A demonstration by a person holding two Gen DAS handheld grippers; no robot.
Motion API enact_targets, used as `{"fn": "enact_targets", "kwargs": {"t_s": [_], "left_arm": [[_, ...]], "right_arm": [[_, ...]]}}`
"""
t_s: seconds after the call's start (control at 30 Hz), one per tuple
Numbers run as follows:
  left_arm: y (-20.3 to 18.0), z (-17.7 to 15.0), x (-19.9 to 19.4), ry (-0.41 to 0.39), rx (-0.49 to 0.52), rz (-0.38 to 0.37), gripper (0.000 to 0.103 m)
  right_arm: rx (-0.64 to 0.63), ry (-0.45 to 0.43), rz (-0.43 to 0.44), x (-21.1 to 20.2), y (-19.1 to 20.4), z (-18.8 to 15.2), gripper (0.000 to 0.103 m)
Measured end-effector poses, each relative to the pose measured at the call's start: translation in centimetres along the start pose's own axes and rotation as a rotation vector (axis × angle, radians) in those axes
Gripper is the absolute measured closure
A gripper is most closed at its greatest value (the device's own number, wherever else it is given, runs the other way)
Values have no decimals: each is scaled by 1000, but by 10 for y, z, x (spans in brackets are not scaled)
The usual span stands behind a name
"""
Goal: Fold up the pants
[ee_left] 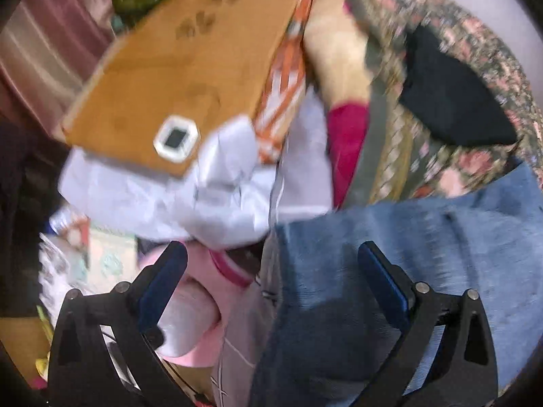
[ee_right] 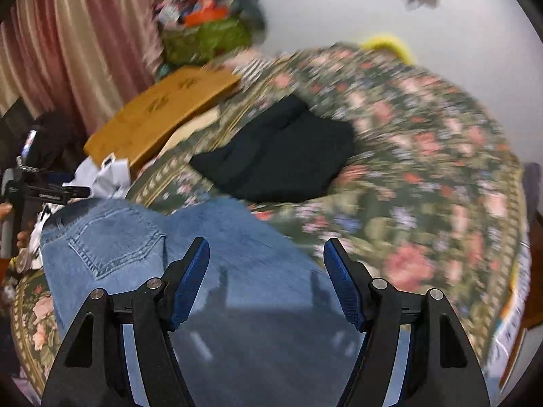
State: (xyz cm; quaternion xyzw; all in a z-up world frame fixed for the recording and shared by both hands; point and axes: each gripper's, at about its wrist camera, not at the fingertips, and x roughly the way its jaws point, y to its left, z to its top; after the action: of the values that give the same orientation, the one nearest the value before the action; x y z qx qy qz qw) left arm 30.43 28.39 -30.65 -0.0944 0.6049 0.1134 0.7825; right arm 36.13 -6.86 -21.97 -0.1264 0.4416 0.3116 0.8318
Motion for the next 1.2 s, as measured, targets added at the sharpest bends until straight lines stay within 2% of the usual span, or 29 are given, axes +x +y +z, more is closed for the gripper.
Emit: {"fn": "enact_targets", "kwargs": {"t_s": [0.07, 0.1, 0.23, 0.27, 0.3, 0.33, 0.37, 0.4, 0.47, 0.53, 0.63, 0.73, 0.8, 0.83, 0.87, 0.93, 1.0, 1.07, 1.13, 1.2], "left_arm": [[3, -7, 16, 45, -4, -45, 2], [3, -10, 21, 57, -5, -69, 7], [0, -23, 22, 49, 12, -186, 37], [0, -25, 22, 54, 4, -212, 43], [1, -29, 21, 61, -6, -247, 57], [-2, -32, 20, 58, -11, -269, 68], [-3, -36, 19, 49, 2, -259, 71], [-9, -43, 16, 24, 31, -214, 73], [-16, -51, 14, -9, 77, -117, 74], [-22, -62, 15, -33, 98, -27, 74], [-16, -71, 15, -51, 47, -10, 73], [-2, -71, 16, -45, 3, -11, 65], [2, -71, 12, -43, 1, 9, 65], [3, -70, 7, -49, 7, 29, 65], [3, -71, 0, -60, 15, 42, 66], [1, -74, -20, -94, 48, 61, 66], [-3, -81, -47, -151, 85, 47, 64], [-7, -87, -66, -189, 99, 14, 51], [-12, -100, -89, -255, 117, -39, 34], [-21, -107, -100, -285, 145, -57, 28]], "right_arm": [[-30, 32, 16, 19, 6, 9, 37], [-38, 43, 23, 25, 10, 13, 37], [-33, 137, 71, 65, 13, 26, 37], [-22, 173, 100, 76, 13, 26, 44], [-12, 195, 122, 82, 14, 25, 49], [0, 212, 137, 87, 14, 23, 59], [8, 210, 136, 89, 16, 20, 65], [1, 200, 129, 87, 17, 19, 67], [2, 161, 107, 79, 18, 18, 77], [20, 136, 82, 74, 17, 16, 82], [4, 109, 0, 71, 22, 15, 94], [-8, 93, -61, 68, 25, 15, 94], [-18, 74, -111, 61, 27, 17, 94], [-17, 48, -180, 53, 27, 19, 94], [-13, 30, -207, 46, 26, 19, 94], [-1, 4, -204, 26, 24, 19, 93], [5, -17, -160, 2, 26, 15, 89], [-15, -49, -129, -26, 37, 7, 68], [-42, -80, -104, -46, 53, -3, 51], [-73, -86, -81, -56, 70, -15, 45]]}}
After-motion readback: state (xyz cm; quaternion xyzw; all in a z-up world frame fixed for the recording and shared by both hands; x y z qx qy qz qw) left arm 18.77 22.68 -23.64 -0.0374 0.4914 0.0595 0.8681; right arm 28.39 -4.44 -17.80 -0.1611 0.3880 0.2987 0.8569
